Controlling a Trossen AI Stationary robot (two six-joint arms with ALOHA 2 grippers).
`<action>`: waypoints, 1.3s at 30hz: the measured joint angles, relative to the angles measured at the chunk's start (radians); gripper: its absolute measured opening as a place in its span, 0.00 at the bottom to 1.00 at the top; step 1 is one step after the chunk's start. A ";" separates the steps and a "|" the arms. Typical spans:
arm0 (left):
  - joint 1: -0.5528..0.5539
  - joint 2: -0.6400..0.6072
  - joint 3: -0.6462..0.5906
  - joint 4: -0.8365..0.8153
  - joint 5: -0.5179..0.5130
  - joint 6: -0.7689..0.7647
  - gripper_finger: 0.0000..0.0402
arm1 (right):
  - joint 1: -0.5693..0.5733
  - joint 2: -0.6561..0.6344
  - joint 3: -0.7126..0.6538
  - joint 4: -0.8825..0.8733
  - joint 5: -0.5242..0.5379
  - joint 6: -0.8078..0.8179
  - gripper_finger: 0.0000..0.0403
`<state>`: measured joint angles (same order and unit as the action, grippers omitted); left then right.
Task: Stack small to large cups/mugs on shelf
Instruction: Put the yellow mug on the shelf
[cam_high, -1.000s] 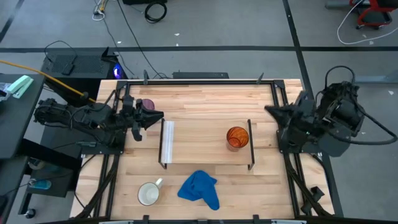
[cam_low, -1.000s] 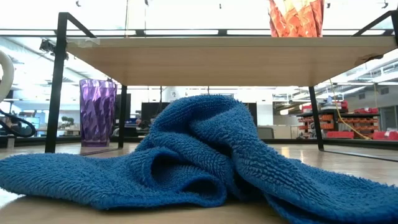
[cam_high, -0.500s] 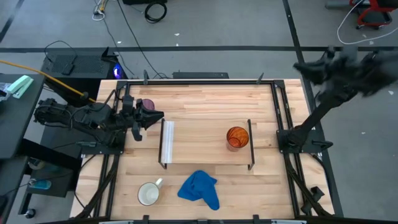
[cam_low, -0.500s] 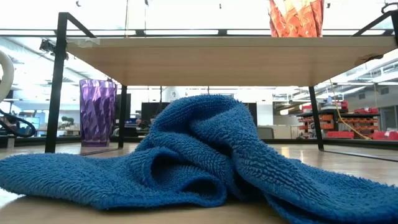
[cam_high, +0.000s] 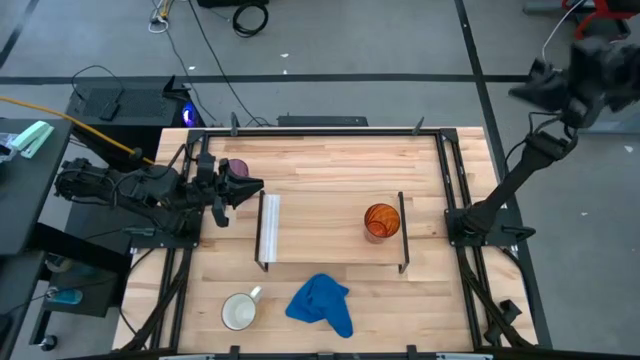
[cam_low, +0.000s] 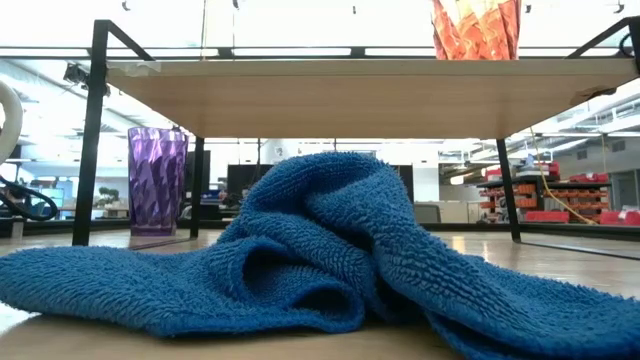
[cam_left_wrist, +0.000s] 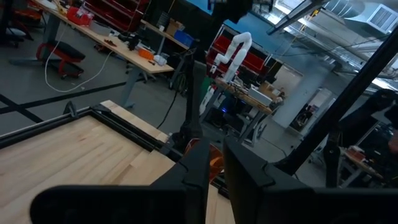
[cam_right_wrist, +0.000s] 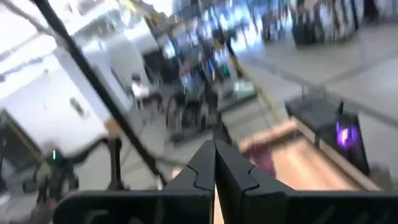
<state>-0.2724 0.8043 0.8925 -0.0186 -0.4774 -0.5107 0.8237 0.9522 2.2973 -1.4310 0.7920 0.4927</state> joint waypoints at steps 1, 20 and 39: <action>0.000 0.000 0.000 0.000 0.000 0.000 0.13 | -0.018 0.005 -0.023 -0.028 -0.026 0.039 0.03; 0.000 0.000 0.000 0.000 0.000 0.010 0.12 | -0.125 -0.345 -0.978 0.524 -0.083 0.159 0.02; 0.000 0.001 0.000 -0.003 0.000 0.034 0.12 | -0.134 -0.413 -1.721 2.084 -0.113 -0.635 0.03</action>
<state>-0.2726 0.8051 0.8925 -0.0212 -0.4774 -0.4770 0.6894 0.5389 0.5765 0.6533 0.6788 -0.1425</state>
